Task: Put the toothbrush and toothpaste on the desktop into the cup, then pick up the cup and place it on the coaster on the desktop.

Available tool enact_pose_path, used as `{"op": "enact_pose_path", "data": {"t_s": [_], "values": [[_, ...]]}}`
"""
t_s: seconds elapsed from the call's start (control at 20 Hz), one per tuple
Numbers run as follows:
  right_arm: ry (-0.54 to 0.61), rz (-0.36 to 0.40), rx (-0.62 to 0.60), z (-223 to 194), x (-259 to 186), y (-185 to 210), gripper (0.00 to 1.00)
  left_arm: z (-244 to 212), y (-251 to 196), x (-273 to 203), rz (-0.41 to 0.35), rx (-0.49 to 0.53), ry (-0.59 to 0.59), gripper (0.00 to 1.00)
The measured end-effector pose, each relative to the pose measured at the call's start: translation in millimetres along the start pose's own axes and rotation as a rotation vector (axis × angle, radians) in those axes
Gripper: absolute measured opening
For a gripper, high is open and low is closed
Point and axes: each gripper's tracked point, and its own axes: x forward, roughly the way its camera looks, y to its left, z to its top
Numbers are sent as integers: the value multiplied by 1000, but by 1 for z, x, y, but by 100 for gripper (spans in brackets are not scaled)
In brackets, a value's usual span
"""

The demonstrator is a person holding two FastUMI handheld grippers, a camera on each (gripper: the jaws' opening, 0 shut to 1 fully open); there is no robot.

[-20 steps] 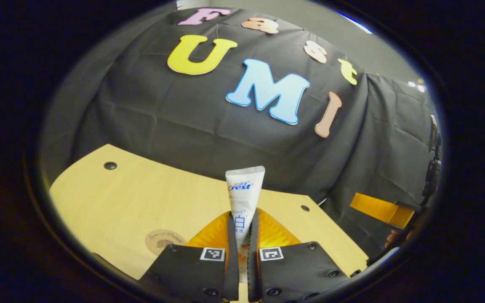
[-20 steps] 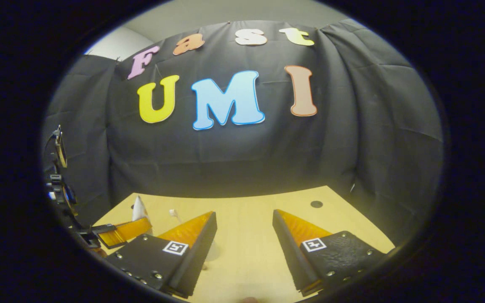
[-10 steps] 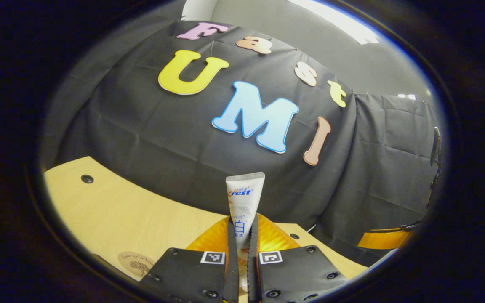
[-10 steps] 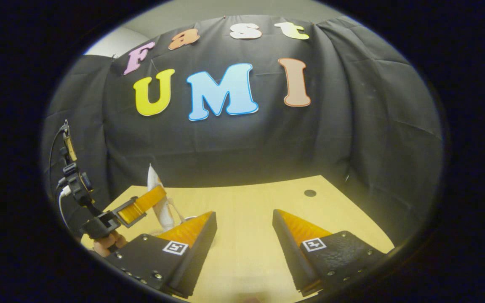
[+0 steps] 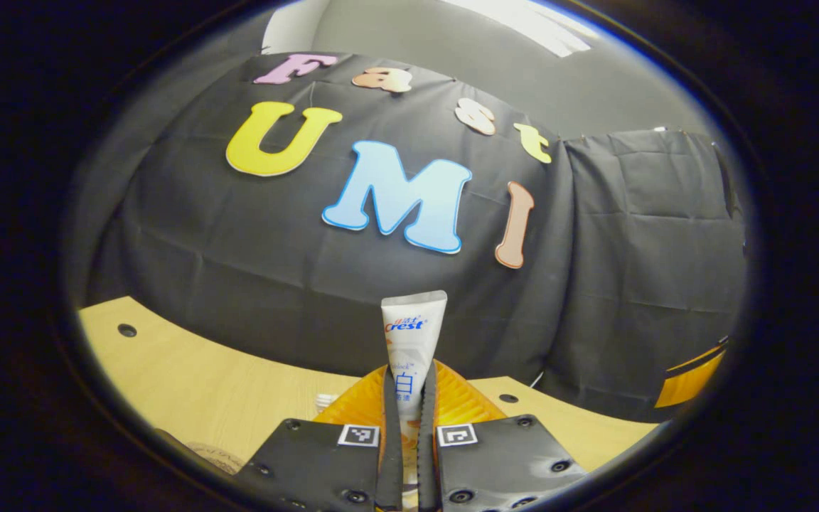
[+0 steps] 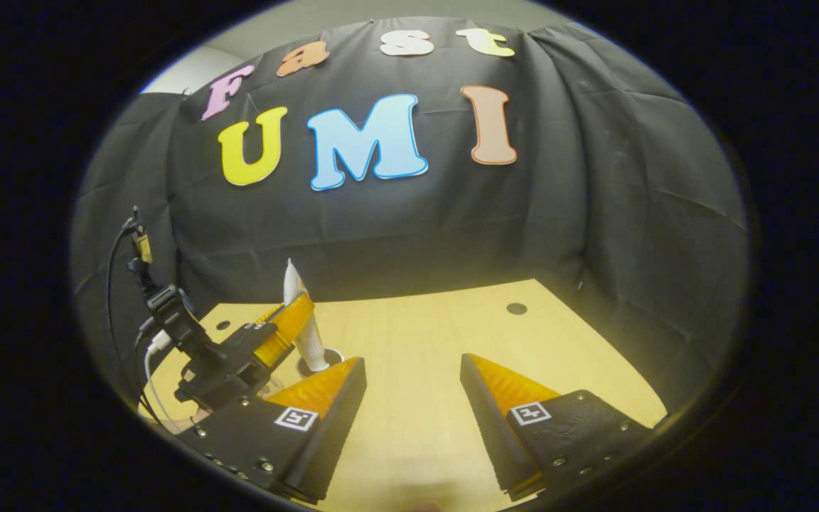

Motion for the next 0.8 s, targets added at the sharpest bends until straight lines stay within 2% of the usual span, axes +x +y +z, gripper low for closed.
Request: {"op": "enact_pose_path", "data": {"t_s": [0.4, 0.45, 0.55, 0.6, 0.65, 0.75, 0.8], "values": [[21, 18, 13, -6, 5, 3, 83, -21, 6, 9, 0, 62, 34, 20], [20, 23, 7, -6, 5, 4, 83, -22, 6, 9, -5, 65, 42, 23], [23, 30, 1, -6, 7, 8, 83, -27, 0, 5, -26, 66, 60, 32], [22, 38, 4, -5, 7, 11, 83, -20, -2, 3, -24, 67, 50, 50], [21, 41, 4, -4, 8, 13, 83, -9, -3, 0, -26, 67, 28, 57], [22, 47, 2, -5, 8, 16, 83, 6, -6, -5, -29, 72, -5, 82], [24, 51, 1, -6, 9, 18, 83, 11, -7, -6, -30, 75, -11, 87]]}}
